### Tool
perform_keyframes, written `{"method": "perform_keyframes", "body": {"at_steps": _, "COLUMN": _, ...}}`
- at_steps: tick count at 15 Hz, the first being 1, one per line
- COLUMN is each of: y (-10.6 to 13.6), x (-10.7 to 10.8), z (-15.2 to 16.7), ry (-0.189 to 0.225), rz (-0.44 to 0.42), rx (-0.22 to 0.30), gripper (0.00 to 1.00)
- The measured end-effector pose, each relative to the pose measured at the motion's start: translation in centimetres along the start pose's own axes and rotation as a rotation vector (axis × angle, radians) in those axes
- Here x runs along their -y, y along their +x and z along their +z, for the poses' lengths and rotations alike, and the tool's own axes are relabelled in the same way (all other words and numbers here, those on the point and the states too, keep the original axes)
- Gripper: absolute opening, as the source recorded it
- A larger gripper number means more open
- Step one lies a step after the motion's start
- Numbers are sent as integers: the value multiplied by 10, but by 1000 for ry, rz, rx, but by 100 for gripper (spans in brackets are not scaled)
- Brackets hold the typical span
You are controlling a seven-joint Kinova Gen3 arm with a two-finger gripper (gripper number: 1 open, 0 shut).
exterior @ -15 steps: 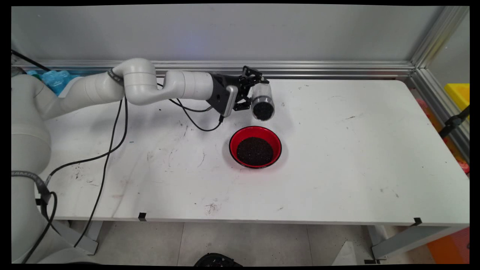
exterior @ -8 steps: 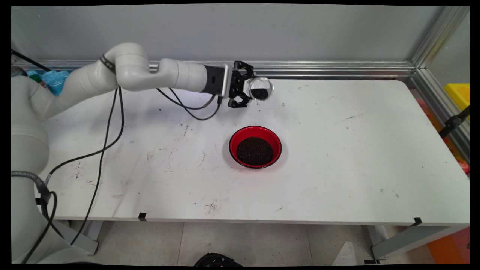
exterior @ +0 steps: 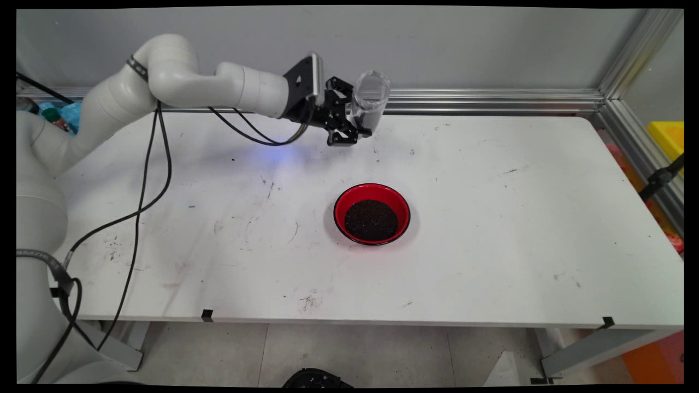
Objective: Pour the black seasoning powder in the red bowl
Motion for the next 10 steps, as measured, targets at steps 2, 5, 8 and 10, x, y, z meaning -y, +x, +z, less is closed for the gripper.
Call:
{"method": "perform_keyframes", "body": {"at_steps": 2, "y": -1, "x": 4, "z": -5, "ry": -21, "rz": -73, "rx": 1, "gripper": 0}}
{"method": "perform_keyframes", "body": {"at_steps": 5, "y": -4, "x": 7, "z": -8, "ry": -47, "rz": -174, "rx": 4, "gripper": 0}}
{"method": "perform_keyframes", "body": {"at_steps": 8, "y": -10, "x": 10, "z": -7, "ry": -61, "rz": -267, "rx": 11, "gripper": 0}}
{"method": "perform_keyframes", "body": {"at_steps": 10, "y": -15, "x": 9, "z": -5, "ry": -69, "rz": -319, "rx": 18, "gripper": 0}}
